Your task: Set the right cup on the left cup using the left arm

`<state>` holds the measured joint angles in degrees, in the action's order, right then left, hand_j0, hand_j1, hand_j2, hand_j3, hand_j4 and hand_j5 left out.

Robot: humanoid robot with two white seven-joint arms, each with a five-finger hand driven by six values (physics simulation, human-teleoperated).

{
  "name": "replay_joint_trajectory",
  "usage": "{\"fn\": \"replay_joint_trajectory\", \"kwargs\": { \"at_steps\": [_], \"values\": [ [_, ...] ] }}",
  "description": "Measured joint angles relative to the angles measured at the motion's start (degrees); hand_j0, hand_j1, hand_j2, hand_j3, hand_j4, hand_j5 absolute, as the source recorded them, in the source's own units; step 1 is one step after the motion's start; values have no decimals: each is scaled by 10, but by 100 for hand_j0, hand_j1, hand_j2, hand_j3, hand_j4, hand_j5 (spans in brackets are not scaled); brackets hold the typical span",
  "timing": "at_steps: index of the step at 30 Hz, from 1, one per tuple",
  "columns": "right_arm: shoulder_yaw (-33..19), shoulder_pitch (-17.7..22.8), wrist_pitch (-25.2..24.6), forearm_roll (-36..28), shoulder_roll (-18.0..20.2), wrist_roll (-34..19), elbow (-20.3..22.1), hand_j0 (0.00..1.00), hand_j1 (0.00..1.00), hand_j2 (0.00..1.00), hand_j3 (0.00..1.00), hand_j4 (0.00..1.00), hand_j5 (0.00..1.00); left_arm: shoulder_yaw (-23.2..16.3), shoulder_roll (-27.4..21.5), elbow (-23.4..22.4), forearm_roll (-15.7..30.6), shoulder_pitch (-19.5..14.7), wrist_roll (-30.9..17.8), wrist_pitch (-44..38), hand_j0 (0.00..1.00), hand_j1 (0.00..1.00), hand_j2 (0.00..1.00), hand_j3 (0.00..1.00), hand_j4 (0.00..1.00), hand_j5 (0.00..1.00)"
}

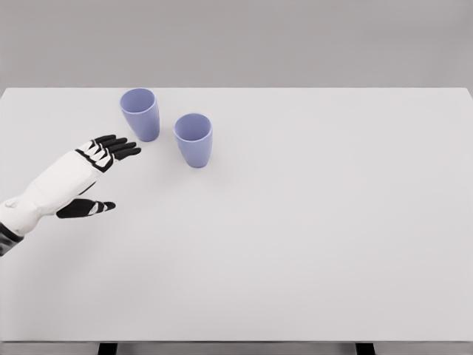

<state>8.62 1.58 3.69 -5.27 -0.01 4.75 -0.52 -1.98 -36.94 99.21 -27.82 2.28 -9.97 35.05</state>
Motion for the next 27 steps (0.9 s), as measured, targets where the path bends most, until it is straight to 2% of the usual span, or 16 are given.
{"fn": "replay_joint_trajectory", "kwargs": {
  "at_steps": [8,11,14,17,19,21,22,23,27],
  "values": [
    [0,0,0,0,0,0,0,100,100,100,100,100,100,1,-4,13,9,-6,0,0,100,100,100,100,100,100],
    [0,0,0,0,0,0,0,100,100,100,100,100,100,1,-6,20,22,-33,-42,0,100,100,100,100,100,100],
    [0,0,0,0,0,0,0,100,100,100,100,100,100,-13,-8,29,84,-93,-153,0,100,100,100,100,100,100],
    [0,0,0,0,0,0,0,100,100,100,100,100,100,-38,-14,36,193,-149,-215,0,100,100,100,100,100,100],
    [0,0,0,0,0,0,0,100,100,100,100,100,100,-49,-14,38,247,-193,-232,-3,100,100,100,100,100,100],
    [0,0,0,0,0,0,0,100,100,100,100,100,100,-56,-13,38,279,-209,-241,-22,100,100,100,100,100,100],
    [0,0,0,0,0,0,0,100,100,100,100,100,100,-64,-14,38,291,-235,-244,-39,100,100,100,100,100,100],
    [0,0,0,0,0,0,0,100,100,100,100,100,100,-80,-14,38,300,-263,-246,-59,100,100,100,100,100,100],
    [0,0,0,0,0,0,0,100,100,100,100,100,100,-165,-20,19,311,-318,-249,-118,100,100,100,100,100,100]
  ]
}}
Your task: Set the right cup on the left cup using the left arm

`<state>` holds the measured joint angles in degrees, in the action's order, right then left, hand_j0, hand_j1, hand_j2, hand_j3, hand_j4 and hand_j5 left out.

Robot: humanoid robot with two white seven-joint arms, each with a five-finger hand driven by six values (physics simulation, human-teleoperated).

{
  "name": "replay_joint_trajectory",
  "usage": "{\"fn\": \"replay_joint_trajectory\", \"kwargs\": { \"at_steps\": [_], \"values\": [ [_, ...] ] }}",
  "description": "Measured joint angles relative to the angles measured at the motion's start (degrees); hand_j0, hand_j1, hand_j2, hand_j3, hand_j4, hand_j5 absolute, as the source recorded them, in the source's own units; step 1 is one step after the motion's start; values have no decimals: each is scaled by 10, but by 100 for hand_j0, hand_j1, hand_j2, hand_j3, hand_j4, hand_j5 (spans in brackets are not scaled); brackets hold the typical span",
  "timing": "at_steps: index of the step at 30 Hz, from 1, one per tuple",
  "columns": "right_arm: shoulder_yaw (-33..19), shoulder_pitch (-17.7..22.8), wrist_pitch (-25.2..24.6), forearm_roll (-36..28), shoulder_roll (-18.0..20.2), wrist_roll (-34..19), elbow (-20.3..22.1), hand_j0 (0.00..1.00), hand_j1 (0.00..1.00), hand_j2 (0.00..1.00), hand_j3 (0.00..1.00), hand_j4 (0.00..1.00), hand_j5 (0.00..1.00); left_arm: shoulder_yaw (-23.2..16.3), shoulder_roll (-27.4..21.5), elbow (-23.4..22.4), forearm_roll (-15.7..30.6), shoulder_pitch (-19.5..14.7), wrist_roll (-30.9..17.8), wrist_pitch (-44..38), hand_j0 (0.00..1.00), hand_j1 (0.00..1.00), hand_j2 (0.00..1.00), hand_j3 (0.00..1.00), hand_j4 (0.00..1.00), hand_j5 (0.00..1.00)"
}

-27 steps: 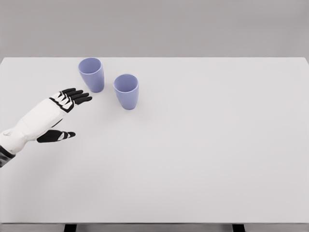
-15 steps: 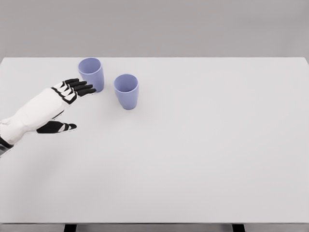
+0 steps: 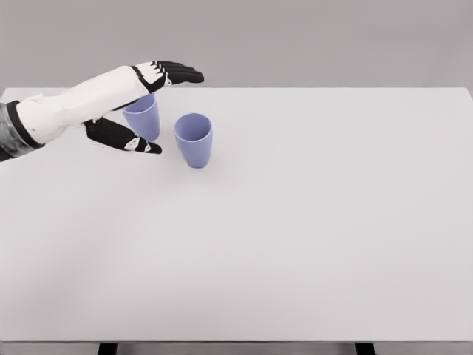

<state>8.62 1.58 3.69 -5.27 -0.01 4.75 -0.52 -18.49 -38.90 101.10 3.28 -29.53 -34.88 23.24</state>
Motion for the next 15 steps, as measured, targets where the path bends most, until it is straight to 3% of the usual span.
{"fn": "replay_joint_trajectory", "kwargs": {
  "at_steps": [5,13,15],
  "values": [
    [0,0,0,0,0,0,0,100,100,100,100,100,100,-68,-7,-36,3,-36,-1,-23,100,100,100,100,100,100],
    [0,0,0,0,0,0,0,100,100,100,100,100,100,-93,-9,-52,64,-94,-1,-203,100,100,100,100,100,100],
    [0,0,0,0,0,0,0,100,100,100,100,100,100,-105,-8,-54,81,-125,-1,-247,100,100,100,100,100,100]
  ]
}}
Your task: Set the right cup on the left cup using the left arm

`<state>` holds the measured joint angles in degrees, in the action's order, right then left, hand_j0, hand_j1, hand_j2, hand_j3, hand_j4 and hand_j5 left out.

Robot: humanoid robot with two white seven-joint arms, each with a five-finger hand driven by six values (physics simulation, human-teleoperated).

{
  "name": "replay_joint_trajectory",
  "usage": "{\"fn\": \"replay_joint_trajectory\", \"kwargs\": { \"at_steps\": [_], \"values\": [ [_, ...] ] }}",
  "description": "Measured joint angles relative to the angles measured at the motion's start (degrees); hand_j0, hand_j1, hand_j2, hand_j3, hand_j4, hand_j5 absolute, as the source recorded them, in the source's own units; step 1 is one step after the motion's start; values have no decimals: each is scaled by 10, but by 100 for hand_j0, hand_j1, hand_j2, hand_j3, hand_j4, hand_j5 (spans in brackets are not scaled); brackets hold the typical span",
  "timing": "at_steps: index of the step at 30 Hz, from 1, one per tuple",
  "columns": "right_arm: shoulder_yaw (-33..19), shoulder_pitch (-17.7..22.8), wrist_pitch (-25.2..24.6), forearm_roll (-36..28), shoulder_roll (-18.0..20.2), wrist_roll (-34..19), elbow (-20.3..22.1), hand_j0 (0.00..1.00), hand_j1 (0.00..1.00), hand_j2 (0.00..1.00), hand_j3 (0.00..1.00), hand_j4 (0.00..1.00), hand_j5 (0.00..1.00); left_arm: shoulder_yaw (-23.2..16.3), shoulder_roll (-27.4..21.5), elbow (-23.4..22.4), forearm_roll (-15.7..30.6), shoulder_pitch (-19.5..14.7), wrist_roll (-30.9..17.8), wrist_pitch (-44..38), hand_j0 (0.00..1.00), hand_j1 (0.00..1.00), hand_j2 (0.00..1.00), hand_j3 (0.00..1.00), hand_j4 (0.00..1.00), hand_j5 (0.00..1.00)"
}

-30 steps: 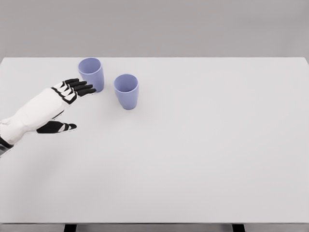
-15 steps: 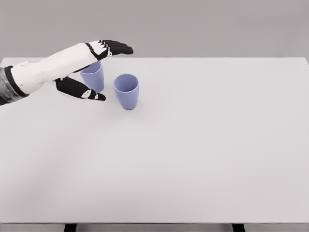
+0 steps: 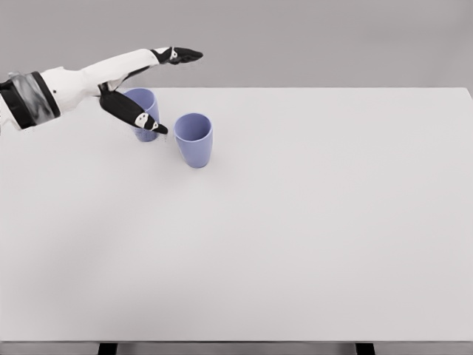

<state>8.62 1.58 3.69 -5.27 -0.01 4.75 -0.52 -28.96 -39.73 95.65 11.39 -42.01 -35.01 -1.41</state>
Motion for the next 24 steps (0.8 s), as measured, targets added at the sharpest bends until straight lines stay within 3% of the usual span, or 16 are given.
{"fn": "replay_joint_trajectory", "kwargs": {
  "at_steps": [5,10,24],
  "values": [
    [0,0,0,0,0,0,0,100,100,100,100,100,100,-59,-3,-8,65,-20,0,-57,100,100,100,100,100,100],
    [0,0,0,0,0,0,0,100,100,100,100,100,100,-76,-4,-9,115,-26,0,-109,100,100,100,100,100,100],
    [0,0,0,0,0,0,0,100,100,100,100,100,100,-91,31,-61,128,-33,0,-132,100,100,100,100,100,100]
  ]
}}
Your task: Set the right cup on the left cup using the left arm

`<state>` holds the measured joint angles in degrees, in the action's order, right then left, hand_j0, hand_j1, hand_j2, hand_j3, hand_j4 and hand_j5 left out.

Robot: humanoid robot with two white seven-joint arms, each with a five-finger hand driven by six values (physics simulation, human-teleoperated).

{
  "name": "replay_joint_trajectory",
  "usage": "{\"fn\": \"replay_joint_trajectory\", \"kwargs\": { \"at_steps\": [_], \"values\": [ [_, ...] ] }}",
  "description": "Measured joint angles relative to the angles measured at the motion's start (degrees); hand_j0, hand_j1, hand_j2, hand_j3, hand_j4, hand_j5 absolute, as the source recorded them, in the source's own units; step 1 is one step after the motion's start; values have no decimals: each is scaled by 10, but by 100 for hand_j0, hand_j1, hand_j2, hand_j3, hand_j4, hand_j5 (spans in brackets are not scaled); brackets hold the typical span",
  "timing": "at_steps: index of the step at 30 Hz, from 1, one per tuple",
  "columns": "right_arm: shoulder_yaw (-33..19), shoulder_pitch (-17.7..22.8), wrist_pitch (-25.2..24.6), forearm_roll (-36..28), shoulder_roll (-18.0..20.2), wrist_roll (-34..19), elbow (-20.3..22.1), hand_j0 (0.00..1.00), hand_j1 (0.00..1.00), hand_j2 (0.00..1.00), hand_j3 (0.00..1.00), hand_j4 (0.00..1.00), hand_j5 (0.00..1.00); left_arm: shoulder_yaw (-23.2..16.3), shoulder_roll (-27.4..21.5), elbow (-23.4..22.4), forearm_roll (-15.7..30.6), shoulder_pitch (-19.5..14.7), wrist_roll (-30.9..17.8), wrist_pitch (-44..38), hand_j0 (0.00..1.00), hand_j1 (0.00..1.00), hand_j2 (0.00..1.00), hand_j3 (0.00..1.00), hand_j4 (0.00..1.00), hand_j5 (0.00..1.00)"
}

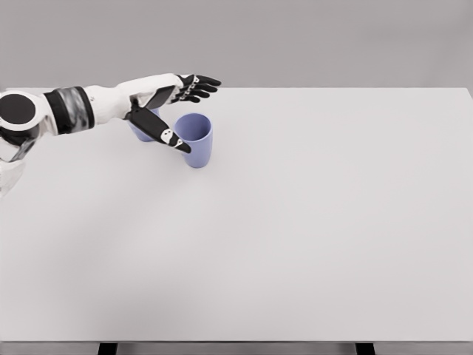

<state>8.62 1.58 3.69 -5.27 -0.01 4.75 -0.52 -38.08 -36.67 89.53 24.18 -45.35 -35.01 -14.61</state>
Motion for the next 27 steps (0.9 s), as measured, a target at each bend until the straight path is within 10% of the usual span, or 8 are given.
{"fn": "replay_joint_trajectory", "kwargs": {
  "at_steps": [27],
  "values": [
    [0,1,0,0,0,0,0,100,100,100,100,100,100,-11,45,-77,-41,-2,0,1,100,100,100,100,100,100]
  ]
}}
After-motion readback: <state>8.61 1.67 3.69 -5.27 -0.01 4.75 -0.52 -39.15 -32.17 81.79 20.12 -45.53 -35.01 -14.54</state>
